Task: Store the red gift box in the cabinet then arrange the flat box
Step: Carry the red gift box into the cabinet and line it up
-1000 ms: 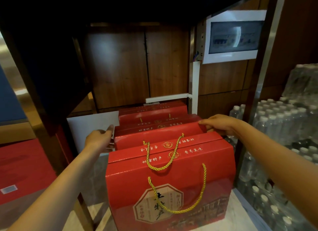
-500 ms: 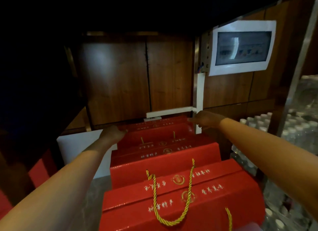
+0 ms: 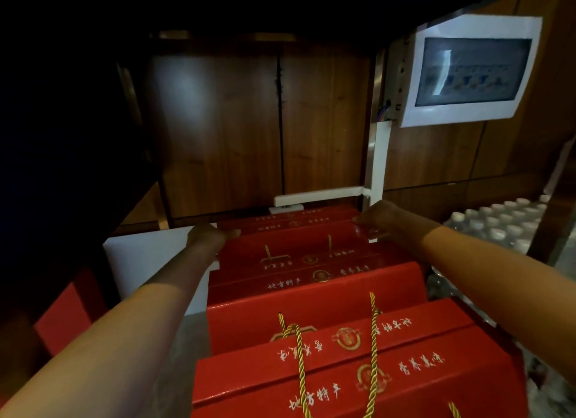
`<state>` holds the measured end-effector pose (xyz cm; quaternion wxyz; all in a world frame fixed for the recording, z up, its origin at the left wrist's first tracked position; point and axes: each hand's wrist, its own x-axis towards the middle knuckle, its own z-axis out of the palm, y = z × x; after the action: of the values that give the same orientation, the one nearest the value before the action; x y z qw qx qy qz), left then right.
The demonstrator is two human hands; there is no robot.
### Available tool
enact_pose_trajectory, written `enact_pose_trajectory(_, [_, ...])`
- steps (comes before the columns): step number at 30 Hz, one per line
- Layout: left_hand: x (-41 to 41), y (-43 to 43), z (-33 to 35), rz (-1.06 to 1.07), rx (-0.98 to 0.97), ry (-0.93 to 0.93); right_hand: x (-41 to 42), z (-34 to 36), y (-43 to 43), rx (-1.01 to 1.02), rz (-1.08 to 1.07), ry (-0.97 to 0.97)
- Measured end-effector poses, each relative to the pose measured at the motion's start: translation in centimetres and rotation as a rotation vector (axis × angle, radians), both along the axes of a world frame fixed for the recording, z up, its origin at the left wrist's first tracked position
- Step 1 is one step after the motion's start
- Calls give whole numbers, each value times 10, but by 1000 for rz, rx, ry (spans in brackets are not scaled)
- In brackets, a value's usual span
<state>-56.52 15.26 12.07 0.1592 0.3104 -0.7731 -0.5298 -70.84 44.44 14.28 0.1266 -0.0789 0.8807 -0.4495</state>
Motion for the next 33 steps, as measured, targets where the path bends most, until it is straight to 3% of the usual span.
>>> enact_pose_trajectory(9, [10,4,-1,10,-13,-28,16,1,12,-8,6,27])
enact_pose_trajectory(27, [35,22,2,-12,-276,-136,26,-2,20,19,26,11])
enact_pose_trajectory(30, [47,32,9,-97,-315,-178,40,5,22,79,89,30])
enact_pose_trajectory(33, [66,49,17,-189,-504,-253,67,20,24,278,179,143])
